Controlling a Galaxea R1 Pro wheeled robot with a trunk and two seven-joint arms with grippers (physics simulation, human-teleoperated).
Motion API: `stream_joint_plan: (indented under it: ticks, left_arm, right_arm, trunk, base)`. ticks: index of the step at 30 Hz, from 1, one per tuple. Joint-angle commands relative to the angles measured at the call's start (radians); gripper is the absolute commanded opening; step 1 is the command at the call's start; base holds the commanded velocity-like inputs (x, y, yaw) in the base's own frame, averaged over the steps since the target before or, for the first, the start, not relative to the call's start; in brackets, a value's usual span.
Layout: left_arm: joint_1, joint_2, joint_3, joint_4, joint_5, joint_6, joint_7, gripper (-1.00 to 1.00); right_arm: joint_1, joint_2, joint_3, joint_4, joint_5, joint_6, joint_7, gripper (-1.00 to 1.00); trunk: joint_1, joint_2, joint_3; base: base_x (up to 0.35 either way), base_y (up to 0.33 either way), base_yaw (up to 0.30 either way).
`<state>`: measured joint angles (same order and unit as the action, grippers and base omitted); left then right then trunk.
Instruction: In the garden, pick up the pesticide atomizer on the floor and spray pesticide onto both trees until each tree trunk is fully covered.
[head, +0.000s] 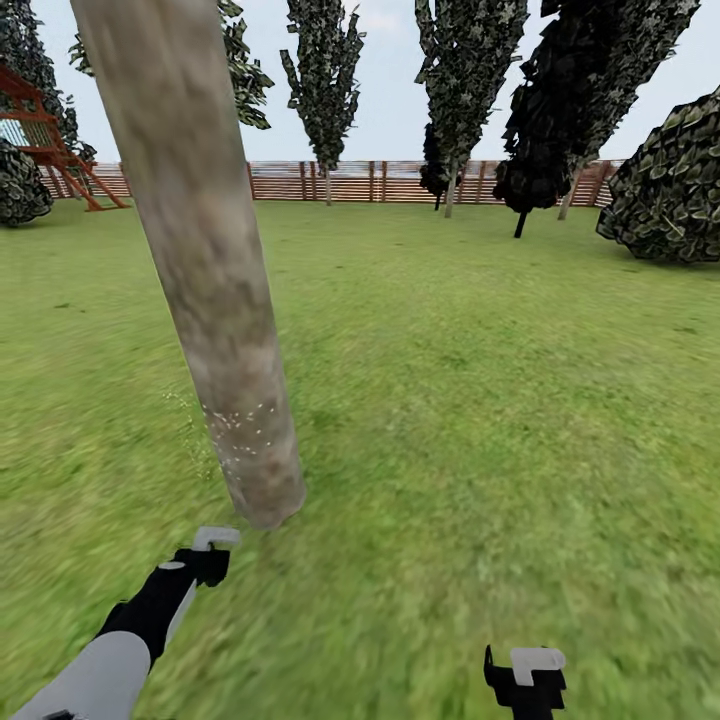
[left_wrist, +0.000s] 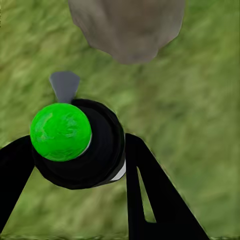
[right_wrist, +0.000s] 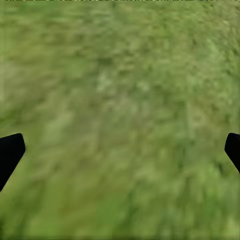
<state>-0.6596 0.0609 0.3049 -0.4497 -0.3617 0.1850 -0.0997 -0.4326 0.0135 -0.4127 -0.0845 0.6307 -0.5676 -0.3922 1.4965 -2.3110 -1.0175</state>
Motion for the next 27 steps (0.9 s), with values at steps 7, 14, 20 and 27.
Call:
stream_joint_plan:
  ticks: [7,14,20,27]
  left_arm:
    - [0.009,-0.004,0.004,0.067,0.004,-0.066,0.002,-1.0]
    - [0.009,-0.009,0.036,0.068,0.006,-0.083,0.009,-1.0]
    - [0.009,-0.025,0.043,0.068,0.006,-0.084,0.011,-1.0]
    - [0.009,-0.017,0.102,0.058,0.004,-0.085,0.011,-1.0]
  right_arm:
    - [0.0,0.0,0.0,0.0,0.0,0.0,0.0,1.0]
    - [0.0,0.0,0.0,0.002,0.001,0.0,0.001,1.0]
    - [0.0,0.0,0.0,0.002,0.001,0.0,0.001,1.0]
    - [0.0,0.0,0.0,0.002,0.001,0.0,0.001,1.0]
  trunk:
    - [0.0,0.0,0.0]
    - [0.0,0.0,0.0]
    - [0.0,0.0,0.0]
    - [0.0,0.0,0.0]
  base:
    - [0.095,0.0,0.176]
    - [0.194,-0.158,0.006]
    - [0.004,-0.273,0.0]
    - [0.0,-0.275,0.0]
